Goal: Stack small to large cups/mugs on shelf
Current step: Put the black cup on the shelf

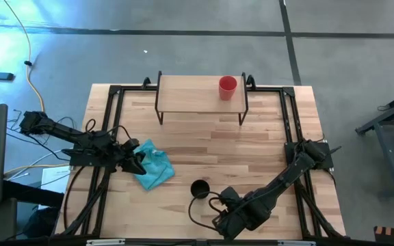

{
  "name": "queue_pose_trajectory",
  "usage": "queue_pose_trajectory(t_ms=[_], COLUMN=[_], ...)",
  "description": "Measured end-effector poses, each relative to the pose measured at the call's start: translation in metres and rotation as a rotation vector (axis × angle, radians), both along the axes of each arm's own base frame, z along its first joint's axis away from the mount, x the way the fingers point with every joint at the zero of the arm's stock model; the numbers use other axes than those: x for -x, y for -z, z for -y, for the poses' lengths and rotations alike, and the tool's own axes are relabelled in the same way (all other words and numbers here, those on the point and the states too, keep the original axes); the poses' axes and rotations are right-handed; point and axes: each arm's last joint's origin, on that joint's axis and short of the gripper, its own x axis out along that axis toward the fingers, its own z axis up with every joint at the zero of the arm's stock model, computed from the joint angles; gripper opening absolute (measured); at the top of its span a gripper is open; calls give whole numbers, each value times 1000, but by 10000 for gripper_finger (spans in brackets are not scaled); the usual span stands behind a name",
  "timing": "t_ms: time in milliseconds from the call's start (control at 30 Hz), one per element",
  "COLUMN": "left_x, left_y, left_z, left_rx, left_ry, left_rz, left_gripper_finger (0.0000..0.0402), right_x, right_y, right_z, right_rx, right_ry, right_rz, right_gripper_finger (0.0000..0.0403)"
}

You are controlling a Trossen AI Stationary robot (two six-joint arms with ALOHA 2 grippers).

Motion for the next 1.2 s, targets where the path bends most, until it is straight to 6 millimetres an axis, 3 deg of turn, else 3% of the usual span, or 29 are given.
queue_pose_trajectory(t_ms=[233, 367, 667, 900, 1200], left_x=[-5, -16, -68, -107, -102], left_y=[3, -6, -35, -27, -13], left_z=[-1, 1, 10, 19, 21], left_rx=[-11, -50, -180, -239, -270], left_ry=[-48, -45, 15, 159, 281], left_rz=[-45, -68, -110, -223, -334], left_gripper_finger=[56, 56, 56, 56, 56], right_x=[-1, -5, -18, -26, -45], right_y=[0, -4, -10, -11, -12], right_z=[3, 12, 32, 47, 71], right_rx=[13, 22, 74, 211, 215], right_ry=[-19, -38, -89, -34, 45], right_rz=[-7, 3, 48, 124, 163], right_gripper_finger=[170, 170, 170, 170, 170])
